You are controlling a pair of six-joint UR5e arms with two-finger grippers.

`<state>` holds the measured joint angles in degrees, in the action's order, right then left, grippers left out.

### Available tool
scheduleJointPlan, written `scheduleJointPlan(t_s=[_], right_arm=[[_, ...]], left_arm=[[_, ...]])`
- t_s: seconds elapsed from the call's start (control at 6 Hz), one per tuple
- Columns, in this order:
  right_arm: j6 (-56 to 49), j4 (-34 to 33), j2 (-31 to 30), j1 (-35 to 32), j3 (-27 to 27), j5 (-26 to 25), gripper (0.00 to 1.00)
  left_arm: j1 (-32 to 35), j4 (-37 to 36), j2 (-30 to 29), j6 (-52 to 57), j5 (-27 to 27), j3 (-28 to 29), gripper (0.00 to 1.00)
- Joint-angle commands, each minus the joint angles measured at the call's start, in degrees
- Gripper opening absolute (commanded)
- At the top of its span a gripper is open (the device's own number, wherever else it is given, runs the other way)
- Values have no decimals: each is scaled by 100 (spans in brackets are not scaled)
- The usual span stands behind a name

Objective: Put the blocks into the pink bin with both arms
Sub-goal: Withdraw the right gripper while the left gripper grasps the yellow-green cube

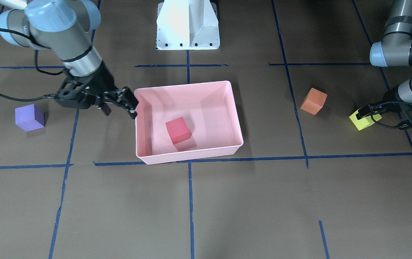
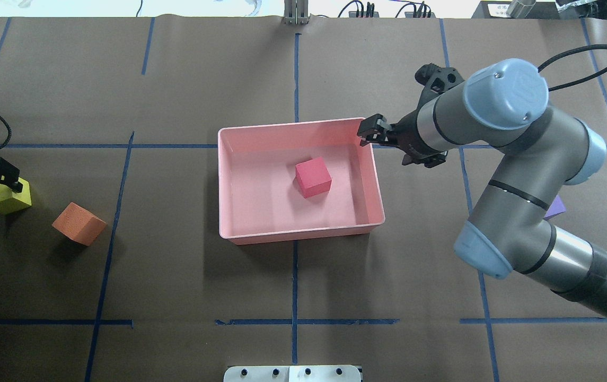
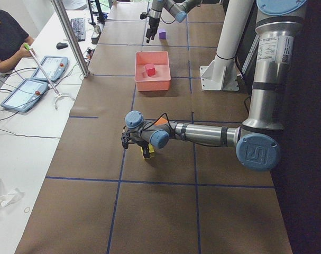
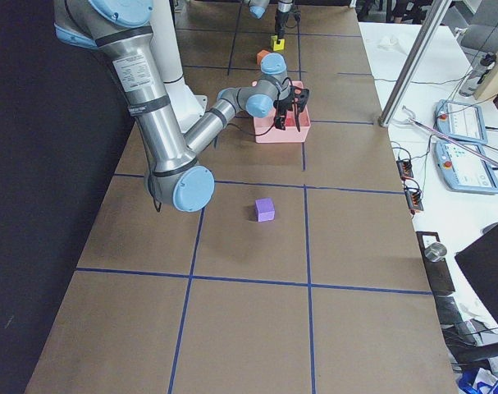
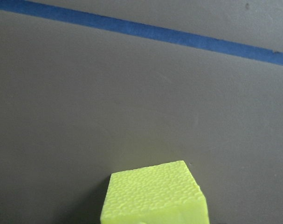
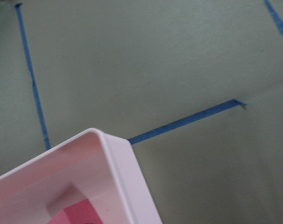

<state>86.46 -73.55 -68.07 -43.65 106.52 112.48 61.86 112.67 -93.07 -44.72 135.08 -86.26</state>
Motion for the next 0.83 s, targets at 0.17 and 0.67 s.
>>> scheduleJointPlan(t_s=[0.17,0.67], right_arm=[[-1326,68,-1019,-922,18,799,100],[-3154,77,-2048,-1346,18,837,100]], left_arm=[[-8,-60,-560,-36,27,-398,3],[-164,-35,-1614,-2130,71,-1250,3]])
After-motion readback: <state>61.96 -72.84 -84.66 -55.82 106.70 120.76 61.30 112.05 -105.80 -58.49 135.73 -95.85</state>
